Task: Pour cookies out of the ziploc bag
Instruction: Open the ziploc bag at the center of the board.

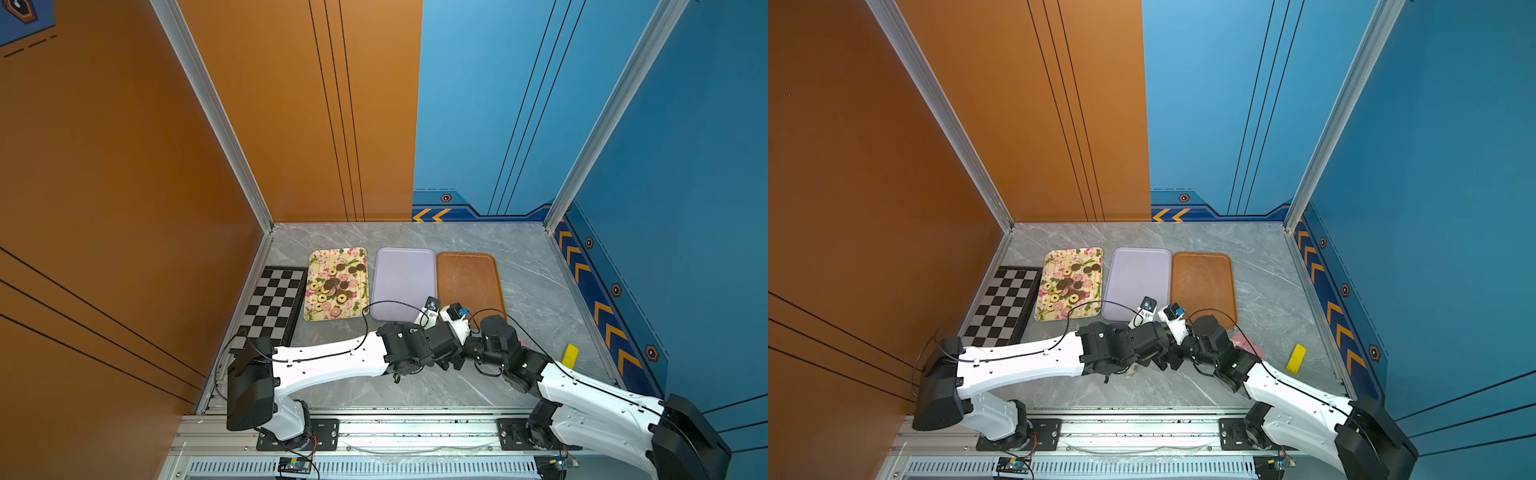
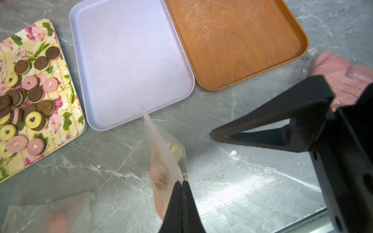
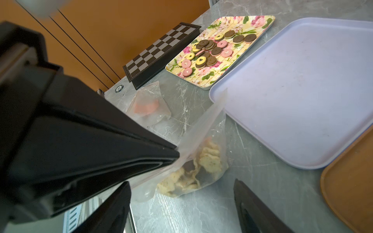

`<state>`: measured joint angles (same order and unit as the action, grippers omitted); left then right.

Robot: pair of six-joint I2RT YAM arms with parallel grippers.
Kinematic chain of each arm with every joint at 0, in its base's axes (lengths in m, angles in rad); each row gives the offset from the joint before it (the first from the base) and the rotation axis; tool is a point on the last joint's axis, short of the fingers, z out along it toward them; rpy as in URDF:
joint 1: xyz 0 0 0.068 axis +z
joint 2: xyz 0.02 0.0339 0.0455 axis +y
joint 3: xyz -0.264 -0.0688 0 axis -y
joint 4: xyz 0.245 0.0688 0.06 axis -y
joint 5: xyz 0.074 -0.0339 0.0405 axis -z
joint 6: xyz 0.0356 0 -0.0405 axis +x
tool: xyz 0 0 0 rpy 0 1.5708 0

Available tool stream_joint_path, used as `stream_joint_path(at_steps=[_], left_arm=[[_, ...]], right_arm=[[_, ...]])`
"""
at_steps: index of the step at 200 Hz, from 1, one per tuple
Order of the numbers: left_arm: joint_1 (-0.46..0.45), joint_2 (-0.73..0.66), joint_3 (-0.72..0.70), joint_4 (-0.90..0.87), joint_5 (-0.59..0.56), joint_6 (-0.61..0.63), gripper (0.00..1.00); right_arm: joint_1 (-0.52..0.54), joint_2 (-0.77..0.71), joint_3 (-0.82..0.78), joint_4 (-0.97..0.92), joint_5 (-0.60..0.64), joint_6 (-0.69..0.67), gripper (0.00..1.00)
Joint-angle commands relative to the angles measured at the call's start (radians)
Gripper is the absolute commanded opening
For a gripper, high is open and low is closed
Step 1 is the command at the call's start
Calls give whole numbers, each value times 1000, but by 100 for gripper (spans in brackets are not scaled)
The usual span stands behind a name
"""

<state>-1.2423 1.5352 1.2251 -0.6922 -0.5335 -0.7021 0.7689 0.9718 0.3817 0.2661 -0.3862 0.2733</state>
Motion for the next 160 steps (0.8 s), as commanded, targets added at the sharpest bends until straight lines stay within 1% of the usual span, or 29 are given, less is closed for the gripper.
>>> stream_joint_path(at_steps=[1,24,39,53,81,109,135,160], left_arm=[[-17,-35,30,22,7,19,0],[-14,-44,13,22,4,15,0],[-15,-35,-6,32,13,6,0],[-26,-27,-15,56,22,4,0],[-33,-12,5,71,24,22,0],[-36,-22,-2,71,11,11,0],[-22,-16,-34,69,18,1,0],[-37,-2,-32,79,27,0,0]], right_arm=[[3,-33,-7,-51,45,-6,82],[6,-19,-4,-71,44,5,81],[10,-36,-17,-84,69,38,81],[15,-82,-46,-95,89,79,81],[30,-218,-144,-97,182,137,81],[31,-286,-189,-118,194,150,81],[32,-277,-198,-86,194,147,82],[37,-186,-189,-23,166,139,82]])
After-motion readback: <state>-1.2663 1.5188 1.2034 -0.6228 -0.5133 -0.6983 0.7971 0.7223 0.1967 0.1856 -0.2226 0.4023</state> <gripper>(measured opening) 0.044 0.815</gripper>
